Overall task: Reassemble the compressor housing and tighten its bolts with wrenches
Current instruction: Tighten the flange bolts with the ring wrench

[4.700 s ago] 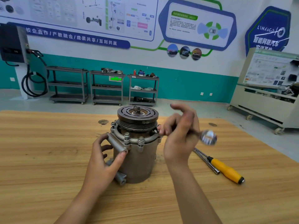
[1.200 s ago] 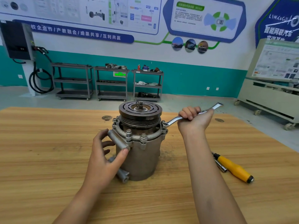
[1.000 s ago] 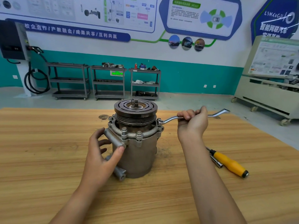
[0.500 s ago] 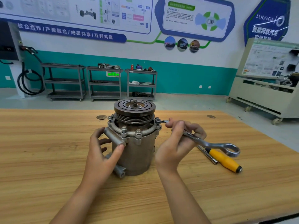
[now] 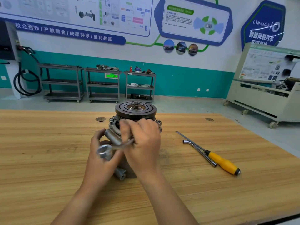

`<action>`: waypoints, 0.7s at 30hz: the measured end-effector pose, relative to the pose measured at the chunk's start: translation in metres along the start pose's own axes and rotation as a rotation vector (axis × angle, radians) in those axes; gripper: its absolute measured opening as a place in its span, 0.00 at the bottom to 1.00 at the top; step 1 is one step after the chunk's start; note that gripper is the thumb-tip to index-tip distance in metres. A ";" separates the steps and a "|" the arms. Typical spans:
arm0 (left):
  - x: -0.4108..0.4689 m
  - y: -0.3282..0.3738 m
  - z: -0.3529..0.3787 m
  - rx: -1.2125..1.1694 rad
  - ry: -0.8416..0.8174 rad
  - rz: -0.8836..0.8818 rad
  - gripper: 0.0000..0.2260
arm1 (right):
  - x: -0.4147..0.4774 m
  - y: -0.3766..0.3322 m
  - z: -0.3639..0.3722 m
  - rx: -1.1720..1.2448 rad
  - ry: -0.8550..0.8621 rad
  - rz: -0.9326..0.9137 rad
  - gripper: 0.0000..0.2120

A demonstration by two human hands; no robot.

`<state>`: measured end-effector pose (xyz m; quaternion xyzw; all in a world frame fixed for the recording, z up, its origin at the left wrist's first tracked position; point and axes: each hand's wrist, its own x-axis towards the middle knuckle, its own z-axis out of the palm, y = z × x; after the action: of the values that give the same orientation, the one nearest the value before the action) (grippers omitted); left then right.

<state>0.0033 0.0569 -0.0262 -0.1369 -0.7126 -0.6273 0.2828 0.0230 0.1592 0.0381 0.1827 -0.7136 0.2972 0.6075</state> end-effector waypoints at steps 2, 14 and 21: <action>0.001 -0.003 0.000 0.005 -0.021 0.023 0.27 | -0.002 -0.005 0.007 -0.147 -0.040 -0.005 0.19; -0.002 0.005 -0.003 -0.004 -0.026 -0.059 0.33 | 0.078 -0.014 -0.052 0.946 0.432 0.567 0.22; -0.002 0.007 -0.004 -0.047 -0.039 -0.085 0.33 | 0.115 0.052 -0.068 1.265 0.430 1.152 0.29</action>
<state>0.0097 0.0548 -0.0211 -0.1254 -0.7081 -0.6526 0.2387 0.0196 0.2539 0.1455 0.0366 -0.2667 0.9246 0.2696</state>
